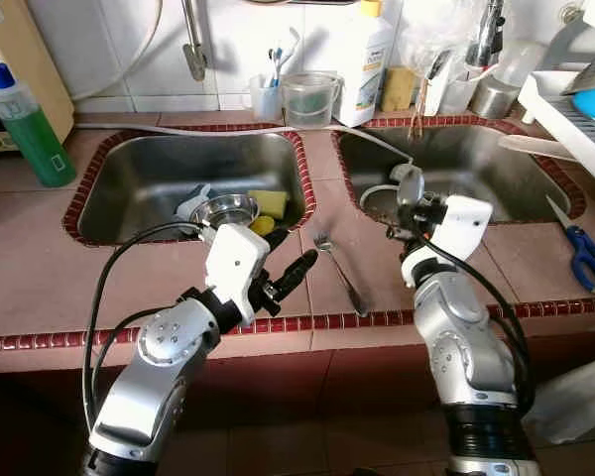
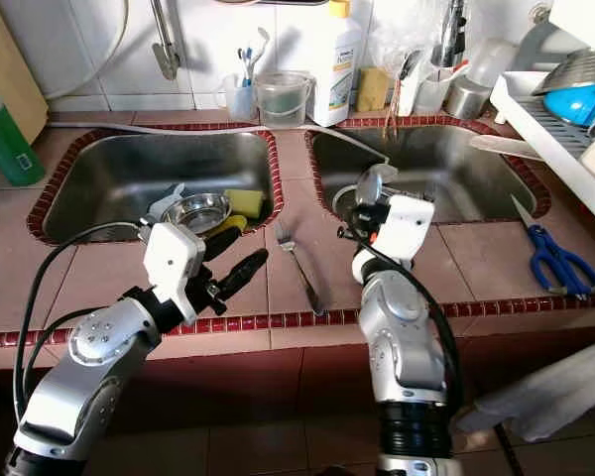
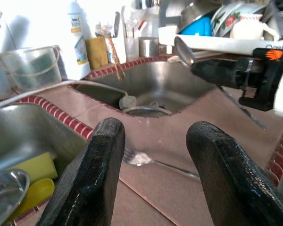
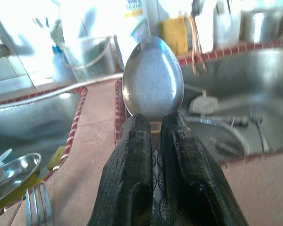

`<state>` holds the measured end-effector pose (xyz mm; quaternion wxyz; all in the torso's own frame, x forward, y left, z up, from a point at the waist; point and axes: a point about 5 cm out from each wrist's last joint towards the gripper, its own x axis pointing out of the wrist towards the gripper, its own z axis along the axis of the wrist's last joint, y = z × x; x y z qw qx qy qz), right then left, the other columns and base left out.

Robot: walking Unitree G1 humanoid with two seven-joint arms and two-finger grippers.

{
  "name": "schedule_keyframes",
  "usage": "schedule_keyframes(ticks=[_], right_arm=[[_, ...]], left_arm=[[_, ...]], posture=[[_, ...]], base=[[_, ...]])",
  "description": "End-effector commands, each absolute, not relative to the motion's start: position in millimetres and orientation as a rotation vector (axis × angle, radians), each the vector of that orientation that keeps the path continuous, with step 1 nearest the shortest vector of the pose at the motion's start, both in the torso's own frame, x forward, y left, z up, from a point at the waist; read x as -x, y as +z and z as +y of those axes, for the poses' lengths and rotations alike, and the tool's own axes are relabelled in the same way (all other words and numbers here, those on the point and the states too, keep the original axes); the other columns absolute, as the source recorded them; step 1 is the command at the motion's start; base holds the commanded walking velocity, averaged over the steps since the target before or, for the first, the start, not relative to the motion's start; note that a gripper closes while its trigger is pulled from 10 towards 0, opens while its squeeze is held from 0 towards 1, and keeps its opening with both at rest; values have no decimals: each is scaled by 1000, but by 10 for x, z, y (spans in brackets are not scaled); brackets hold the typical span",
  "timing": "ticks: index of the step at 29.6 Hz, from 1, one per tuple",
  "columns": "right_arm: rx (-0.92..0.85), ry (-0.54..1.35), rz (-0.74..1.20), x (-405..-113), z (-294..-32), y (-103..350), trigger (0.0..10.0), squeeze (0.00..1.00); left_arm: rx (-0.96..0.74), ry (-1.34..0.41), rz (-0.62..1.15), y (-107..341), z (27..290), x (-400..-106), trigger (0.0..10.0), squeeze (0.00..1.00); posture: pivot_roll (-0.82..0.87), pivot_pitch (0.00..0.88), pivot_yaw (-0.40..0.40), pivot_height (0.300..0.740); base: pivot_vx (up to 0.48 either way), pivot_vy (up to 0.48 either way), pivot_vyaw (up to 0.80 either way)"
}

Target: Kitchen organization

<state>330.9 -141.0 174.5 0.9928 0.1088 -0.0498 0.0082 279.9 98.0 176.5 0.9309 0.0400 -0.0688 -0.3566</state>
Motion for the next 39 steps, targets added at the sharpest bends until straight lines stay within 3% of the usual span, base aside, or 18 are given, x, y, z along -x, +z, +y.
schedule_keyframes(ticks=[1, 18, 39], right_arm=[[-170, 29, -154, -3276, -1412, 1814, 10000, 0], [-115, 29, -195, -3238, -1420, 1829, 10000, 0], [-123, 28, -181, -3234, -1390, 1792, 10000, 0]], left_arm=[[-65, -737, -143, 1784, 1002, -2828, 10000, 0], [4, -755, -128, 1816, 1058, -2897, 10000, 0], [-4, -757, -124, 1817, 1050, -2891, 10000, 0]], posture=[[-109, 75, 7, 703], [-110, 77, 8, 703], [-108, 75, 12, 703]], base=[[0, 0, 0], [0, 0, 0], [0, 244, 0]])
